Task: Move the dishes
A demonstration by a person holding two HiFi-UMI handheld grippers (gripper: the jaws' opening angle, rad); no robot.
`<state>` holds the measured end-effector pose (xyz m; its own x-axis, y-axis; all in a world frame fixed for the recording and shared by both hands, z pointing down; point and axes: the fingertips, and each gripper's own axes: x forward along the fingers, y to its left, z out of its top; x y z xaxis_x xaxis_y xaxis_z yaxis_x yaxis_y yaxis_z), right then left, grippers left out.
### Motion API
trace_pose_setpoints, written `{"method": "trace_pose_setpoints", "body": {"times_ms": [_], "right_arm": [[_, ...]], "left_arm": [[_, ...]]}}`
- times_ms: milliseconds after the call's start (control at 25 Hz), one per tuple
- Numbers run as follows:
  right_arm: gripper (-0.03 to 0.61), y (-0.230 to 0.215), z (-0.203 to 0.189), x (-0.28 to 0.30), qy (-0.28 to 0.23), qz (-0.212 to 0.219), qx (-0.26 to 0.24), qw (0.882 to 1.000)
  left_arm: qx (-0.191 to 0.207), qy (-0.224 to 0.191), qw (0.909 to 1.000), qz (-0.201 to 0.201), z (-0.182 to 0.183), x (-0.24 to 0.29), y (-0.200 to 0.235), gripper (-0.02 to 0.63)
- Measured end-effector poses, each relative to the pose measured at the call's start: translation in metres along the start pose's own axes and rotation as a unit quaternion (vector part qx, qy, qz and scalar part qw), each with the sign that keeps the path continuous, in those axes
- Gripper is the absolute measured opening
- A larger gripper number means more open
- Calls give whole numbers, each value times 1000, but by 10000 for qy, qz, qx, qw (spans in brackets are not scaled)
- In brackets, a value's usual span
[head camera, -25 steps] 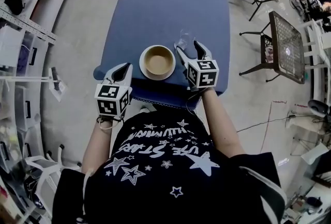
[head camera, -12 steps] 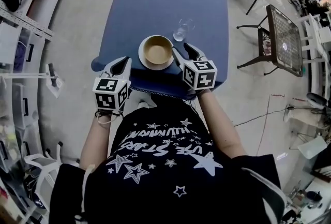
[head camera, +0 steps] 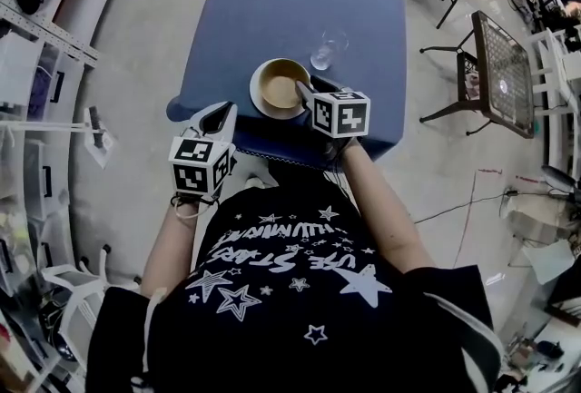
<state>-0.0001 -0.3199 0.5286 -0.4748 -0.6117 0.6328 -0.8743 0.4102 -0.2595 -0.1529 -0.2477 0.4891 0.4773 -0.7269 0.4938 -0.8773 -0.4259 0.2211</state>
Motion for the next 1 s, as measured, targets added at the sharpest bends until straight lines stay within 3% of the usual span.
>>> {"method": "trace_pose_setpoints", "body": {"times_ms": [240, 680, 1000], "right_arm": [[34, -9, -6, 8, 215, -305, 93, 9993], [18, 7, 32, 6, -89, -186, -91, 9997], [17, 24, 64, 35, -294, -28, -146, 9995]], "left_arm": [[-34, -7, 10000, 75, -3, -3, 4, 20], [-193, -95, 9996, 207, 1, -2, 13, 20], [-313, -144, 9982, 487, 7, -3, 38, 20]]}}
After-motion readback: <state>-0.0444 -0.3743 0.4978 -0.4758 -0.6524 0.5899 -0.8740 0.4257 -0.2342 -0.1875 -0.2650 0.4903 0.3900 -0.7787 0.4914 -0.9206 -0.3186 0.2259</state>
